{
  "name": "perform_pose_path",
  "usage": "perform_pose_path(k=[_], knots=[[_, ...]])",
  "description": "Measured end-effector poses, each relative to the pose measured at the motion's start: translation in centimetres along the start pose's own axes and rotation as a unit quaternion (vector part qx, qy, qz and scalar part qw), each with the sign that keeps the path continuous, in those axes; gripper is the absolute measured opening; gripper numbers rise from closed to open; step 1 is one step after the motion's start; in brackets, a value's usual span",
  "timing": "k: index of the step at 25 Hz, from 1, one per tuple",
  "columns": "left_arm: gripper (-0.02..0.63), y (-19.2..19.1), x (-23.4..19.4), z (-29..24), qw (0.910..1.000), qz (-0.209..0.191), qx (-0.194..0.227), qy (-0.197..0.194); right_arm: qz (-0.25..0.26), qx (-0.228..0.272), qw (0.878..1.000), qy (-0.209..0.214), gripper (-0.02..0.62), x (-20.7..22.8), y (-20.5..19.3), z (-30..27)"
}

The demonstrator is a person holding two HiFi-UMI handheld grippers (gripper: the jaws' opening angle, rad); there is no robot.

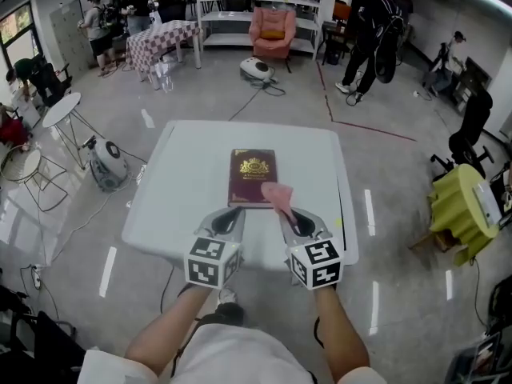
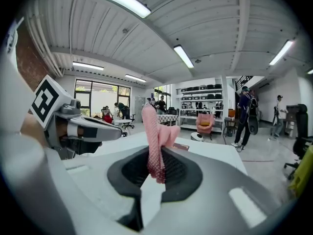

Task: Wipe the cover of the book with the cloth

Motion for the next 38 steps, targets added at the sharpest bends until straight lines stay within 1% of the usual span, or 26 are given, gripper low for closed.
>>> perform_pose_path(k=[4, 12, 17, 22, 28, 32, 38], knots=[[0.006, 0.4, -1.3, -1.8, 0.9999, 0.003, 0.008, 0.007, 0.018, -0.004, 1.0, 0.003, 0.038, 1.6, 0.7, -2.2], [0.006, 1.1, -4.6, -6.5, 0.9999, 0.01, 0.005, 0.011, 0.044, -0.021, 0.999, 0.008, 0.038, 4.9, 1.9, -7.7], [0.006, 1.6, -7.6, -9.4, 0.9996, 0.021, -0.004, 0.016, 0.076, -0.042, 0.996, 0.018, 0.038, 6.9, 2.8, -12.7], [0.006, 1.7, -10.8, -12.2, 0.9992, 0.031, -0.012, 0.021, 0.113, -0.07, 0.991, 0.019, 0.038, 9.4, 2.7, -18.7], [0.006, 0.7, -14.5, -15.1, 0.9982, 0.045, -0.03, 0.027, 0.14, -0.092, 0.986, 0.02, 0.038, 11.8, 2.5, -25.1], [0.006, 0.5, -15.9, -16.4, 0.9977, 0.051, -0.037, 0.025, 0.144, -0.109, 0.984, 0.014, 0.038, 12.9, 2.0, -28.0], [0.006, 0.2, -16.9, -17.0, 0.9973, 0.054, -0.045, 0.022, 0.137, -0.131, 0.982, 0.007, 0.038, 13.6, 0.8, -30.4]])
Point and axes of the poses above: the fingertips, and each gripper's own axes: z backward along the fingers, x to its right, y out of its top, the point moved 7 cm from there along z, backward along the fingers, and after that the axes turned 4 degrees about -x, right-handed, at the moved point
